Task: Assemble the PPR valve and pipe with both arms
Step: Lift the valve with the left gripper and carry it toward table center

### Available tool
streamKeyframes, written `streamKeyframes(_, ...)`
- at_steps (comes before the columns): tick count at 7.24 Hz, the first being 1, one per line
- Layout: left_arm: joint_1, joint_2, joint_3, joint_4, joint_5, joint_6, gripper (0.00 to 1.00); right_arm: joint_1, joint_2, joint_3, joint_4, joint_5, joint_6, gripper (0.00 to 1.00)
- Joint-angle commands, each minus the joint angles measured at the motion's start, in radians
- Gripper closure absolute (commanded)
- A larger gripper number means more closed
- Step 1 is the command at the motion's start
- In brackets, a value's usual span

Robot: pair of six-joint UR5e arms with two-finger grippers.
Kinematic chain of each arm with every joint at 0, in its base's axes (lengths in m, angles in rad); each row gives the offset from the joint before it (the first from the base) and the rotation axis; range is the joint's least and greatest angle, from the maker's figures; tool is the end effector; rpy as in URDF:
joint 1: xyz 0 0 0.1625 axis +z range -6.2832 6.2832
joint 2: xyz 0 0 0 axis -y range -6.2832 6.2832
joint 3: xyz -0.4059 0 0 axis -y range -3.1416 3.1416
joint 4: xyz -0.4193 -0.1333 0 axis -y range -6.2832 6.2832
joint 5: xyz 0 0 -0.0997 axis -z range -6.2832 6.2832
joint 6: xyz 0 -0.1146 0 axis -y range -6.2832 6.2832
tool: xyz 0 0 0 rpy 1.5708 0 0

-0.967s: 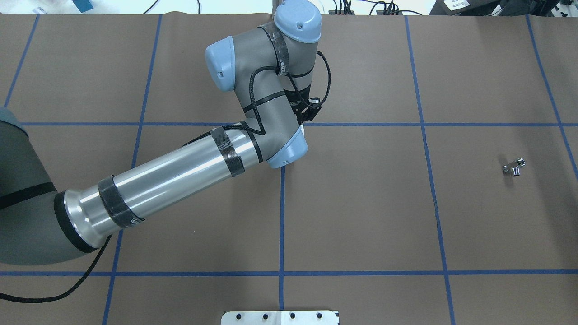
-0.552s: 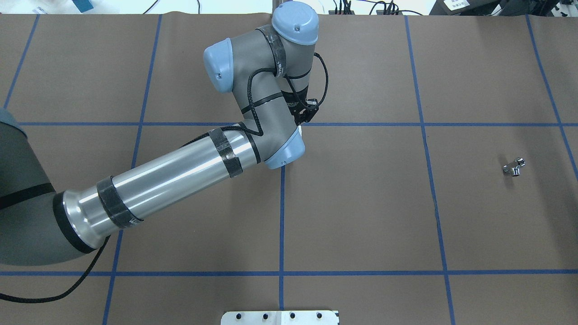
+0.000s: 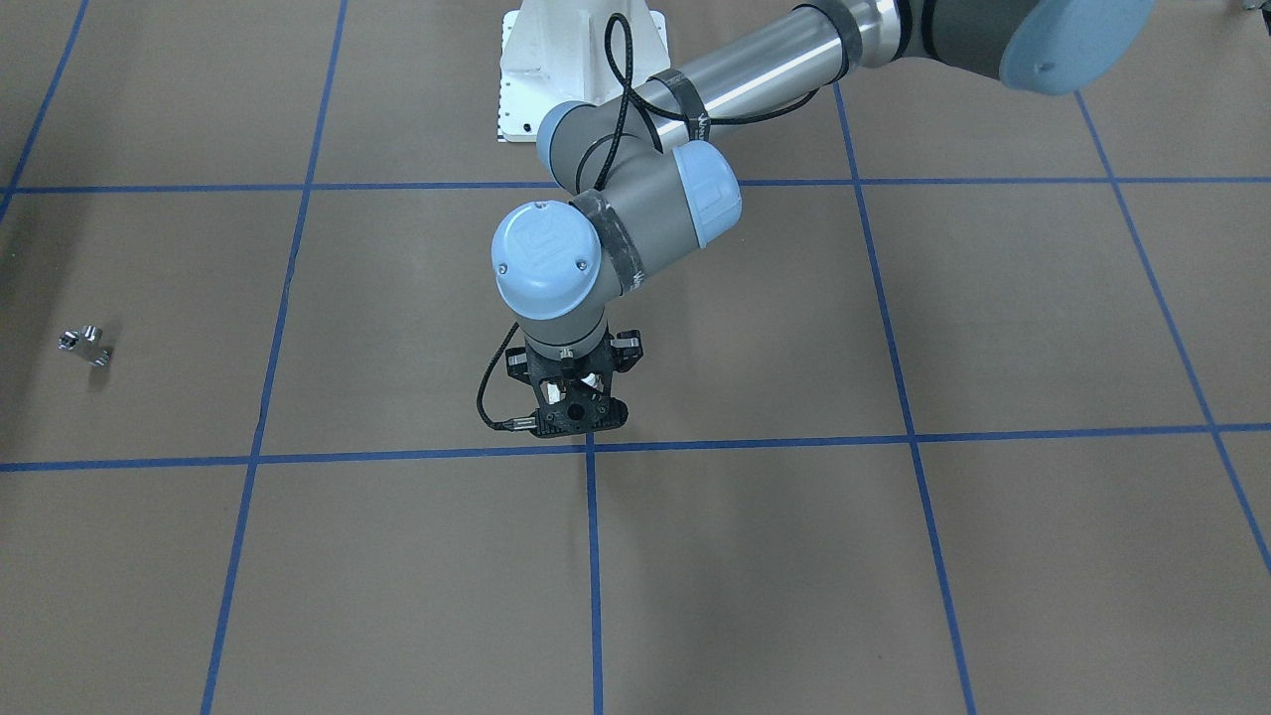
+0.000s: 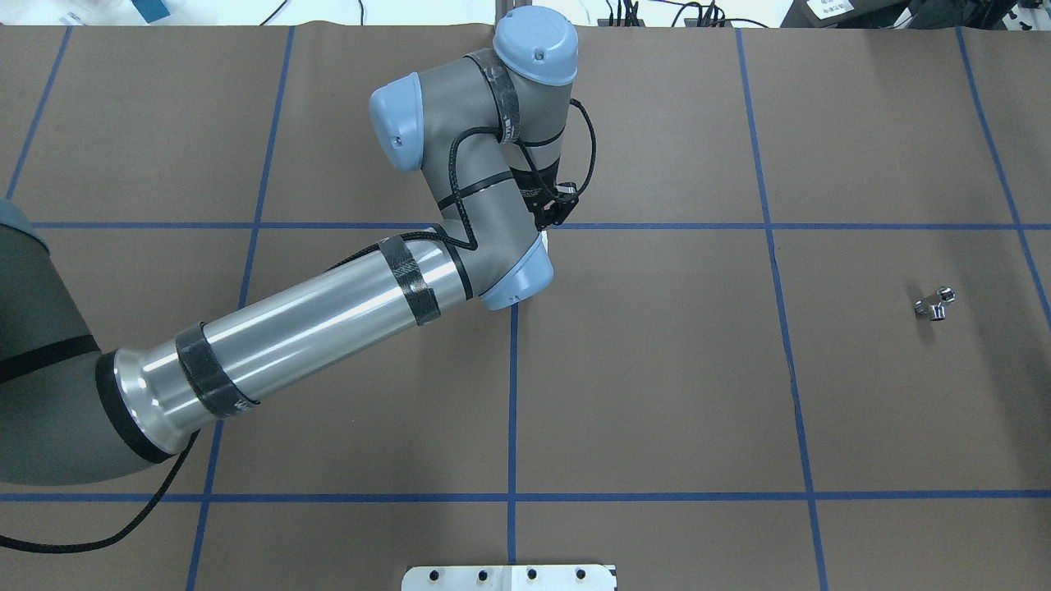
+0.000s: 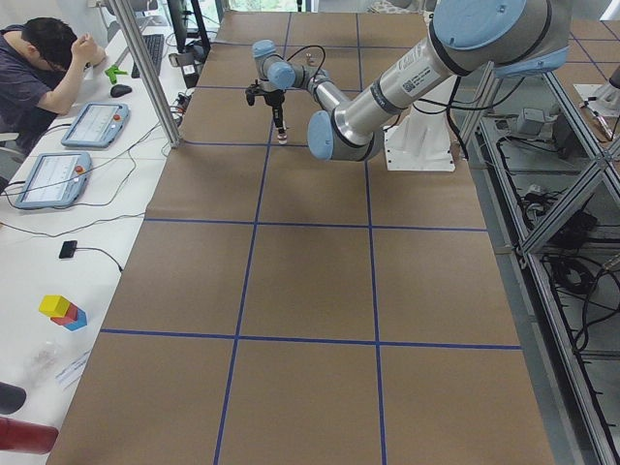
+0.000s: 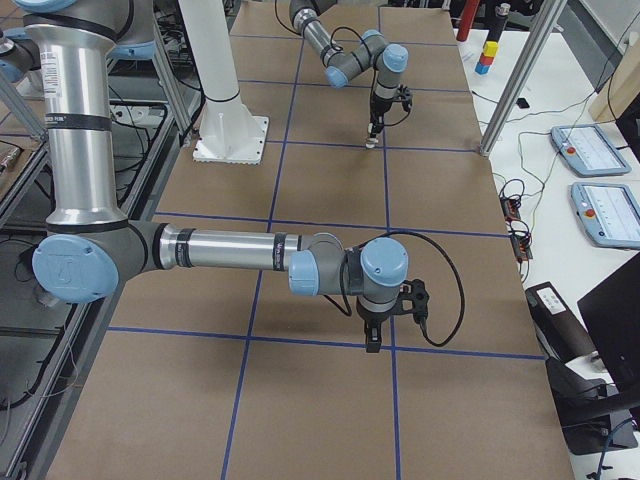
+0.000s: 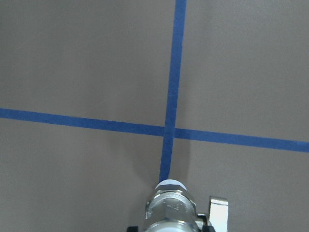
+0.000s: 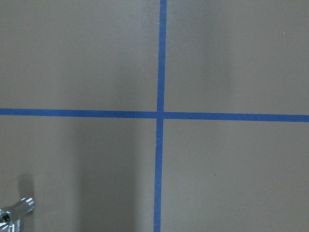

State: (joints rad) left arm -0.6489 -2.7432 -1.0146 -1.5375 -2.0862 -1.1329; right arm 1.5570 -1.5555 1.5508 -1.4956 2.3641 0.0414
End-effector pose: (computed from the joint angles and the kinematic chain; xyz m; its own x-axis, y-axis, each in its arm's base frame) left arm 0.6343 -0.5775 0.1060 0.7337 -0.0934 -0.6730 -0.0016 0.9903 -0.1393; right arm 0.0443 -0.5313 0.6435 0.7007 -0.0185 0.7132 -0.0153 0.9990 0.0410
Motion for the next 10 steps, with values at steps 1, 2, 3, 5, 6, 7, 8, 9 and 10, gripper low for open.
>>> streamKeyframes(1,0.002,0.02,0.001,-0.029,0.0,0.001,1.0,0.0,0.0,0.0,0.0,0.0,0.0,0.0)
streamKeyframes(2,0.002,0.022,0.001,-0.029,0.0,0.001,1.0,0.0,0.0,0.0,0.0,0.0,0.0,0.0)
streamKeyframes(3,0.003,0.02,-0.001,-0.029,-0.002,-0.001,1.0,0.0,0.0,0.0,0.0,-0.002,-0.002,0.0)
streamKeyframes(5,0.002,0.02,-0.008,-0.026,-0.002,0.071,0.0,0.0,0.002,0.0,0.0,-0.002,-0.002,0.0)
streamKeyframes(6,0.002,0.02,-0.009,-0.026,-0.002,0.071,0.0,0.0,0.002,-0.002,-0.002,-0.002,-0.002,0.0)
streamKeyframes(7,0.002,0.02,-0.009,-0.024,-0.002,0.073,0.0,0.0,0.003,0.0,-0.002,0.0,-0.002,0.0)
streamKeyframes(8,0.002,0.02,-0.015,-0.02,0.0,0.076,0.0,0.0,0.002,0.0,0.0,-0.008,-0.002,0.0)
streamKeyframes(9,-0.009,0.022,-0.044,-0.016,0.001,0.079,0.0,0.0,0.002,0.003,0.002,-0.014,-0.003,0.0)
streamKeyframes(10,-0.027,0.042,-0.114,-0.015,0.002,0.079,0.0,0.0,0.002,0.014,0.002,-0.017,-0.003,0.0)
